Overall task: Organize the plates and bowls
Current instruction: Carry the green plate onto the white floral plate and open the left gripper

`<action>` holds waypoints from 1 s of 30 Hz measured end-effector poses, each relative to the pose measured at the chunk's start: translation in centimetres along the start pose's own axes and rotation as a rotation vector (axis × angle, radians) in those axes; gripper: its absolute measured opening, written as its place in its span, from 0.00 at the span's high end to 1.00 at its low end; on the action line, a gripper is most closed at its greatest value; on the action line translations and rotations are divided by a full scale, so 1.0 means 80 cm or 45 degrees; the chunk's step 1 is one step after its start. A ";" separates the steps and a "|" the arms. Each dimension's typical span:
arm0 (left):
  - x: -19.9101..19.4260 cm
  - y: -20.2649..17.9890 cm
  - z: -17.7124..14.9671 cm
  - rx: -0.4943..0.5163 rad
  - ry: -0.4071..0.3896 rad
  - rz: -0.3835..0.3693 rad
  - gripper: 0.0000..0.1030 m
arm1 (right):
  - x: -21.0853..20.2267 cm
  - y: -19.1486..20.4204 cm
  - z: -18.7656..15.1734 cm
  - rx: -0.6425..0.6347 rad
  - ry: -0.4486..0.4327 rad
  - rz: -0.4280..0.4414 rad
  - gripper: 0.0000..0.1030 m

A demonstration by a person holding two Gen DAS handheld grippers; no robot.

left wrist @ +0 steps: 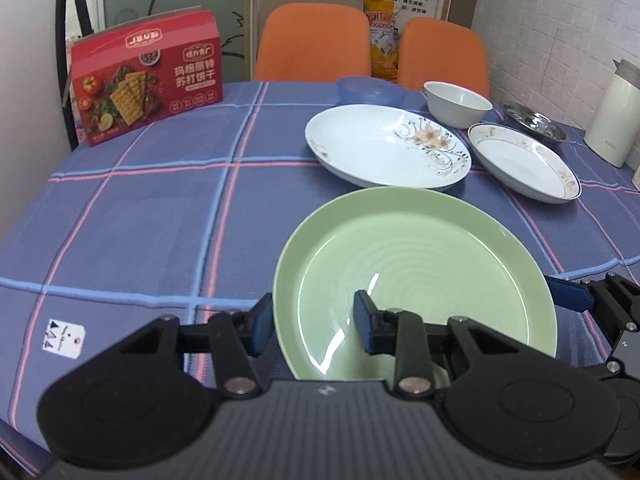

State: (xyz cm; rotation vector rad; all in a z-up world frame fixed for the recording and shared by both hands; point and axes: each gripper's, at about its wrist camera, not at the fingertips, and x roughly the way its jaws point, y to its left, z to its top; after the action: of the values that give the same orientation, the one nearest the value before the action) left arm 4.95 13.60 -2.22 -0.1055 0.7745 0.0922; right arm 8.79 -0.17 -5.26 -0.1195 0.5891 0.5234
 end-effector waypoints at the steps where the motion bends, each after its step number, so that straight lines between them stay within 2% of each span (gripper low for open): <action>1: 0.002 0.002 -0.001 0.000 0.003 -0.001 0.69 | 0.003 0.004 -0.001 -0.001 0.007 0.007 0.18; 9: 0.024 0.004 0.000 0.002 0.004 -0.022 0.69 | 0.021 0.007 -0.001 0.006 0.058 -0.042 0.17; 11: 0.024 0.008 0.000 -0.004 0.003 -0.040 0.66 | 0.025 0.008 -0.004 0.014 0.057 -0.028 0.16; 12: 0.024 0.010 -0.001 -0.016 0.012 -0.059 0.50 | 0.025 0.009 -0.003 0.010 0.058 -0.029 0.16; 13: 0.023 0.012 -0.001 -0.025 0.017 -0.078 0.42 | 0.025 0.009 -0.003 0.008 0.063 -0.016 0.16; 15: 0.017 0.017 -0.001 -0.031 -0.006 -0.080 0.40 | 0.023 0.009 -0.004 -0.016 0.076 0.044 0.19; 17: 0.007 0.026 0.005 -0.045 -0.053 -0.053 0.34 | 0.010 0.001 0.000 -0.004 0.059 0.044 0.19; 18: 0.003 0.032 0.010 -0.058 -0.071 -0.045 0.24 | -0.001 -0.008 0.004 0.025 0.014 0.029 0.18; 20: 0.000 0.043 0.027 -0.090 -0.106 -0.052 0.23 | -0.020 -0.027 0.018 0.090 -0.074 0.000 0.17; 22: 0.001 0.049 0.048 -0.111 -0.131 -0.067 0.23 | -0.023 -0.042 0.035 0.106 -0.099 -0.003 0.17; 27: 0.028 0.055 0.095 -0.106 -0.150 -0.060 0.23 | 0.026 -0.060 0.078 0.074 -0.033 0.056 0.17; 30: 0.056 0.062 0.120 -0.131 -0.114 -0.066 0.23 | 0.066 -0.069 0.096 0.100 0.027 0.109 0.17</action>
State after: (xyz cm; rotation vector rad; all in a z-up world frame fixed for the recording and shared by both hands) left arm 14.18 19.95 1.11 -0.2174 0.6771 0.0873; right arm 19.08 -0.67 -2.07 -0.0252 0.6367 0.5820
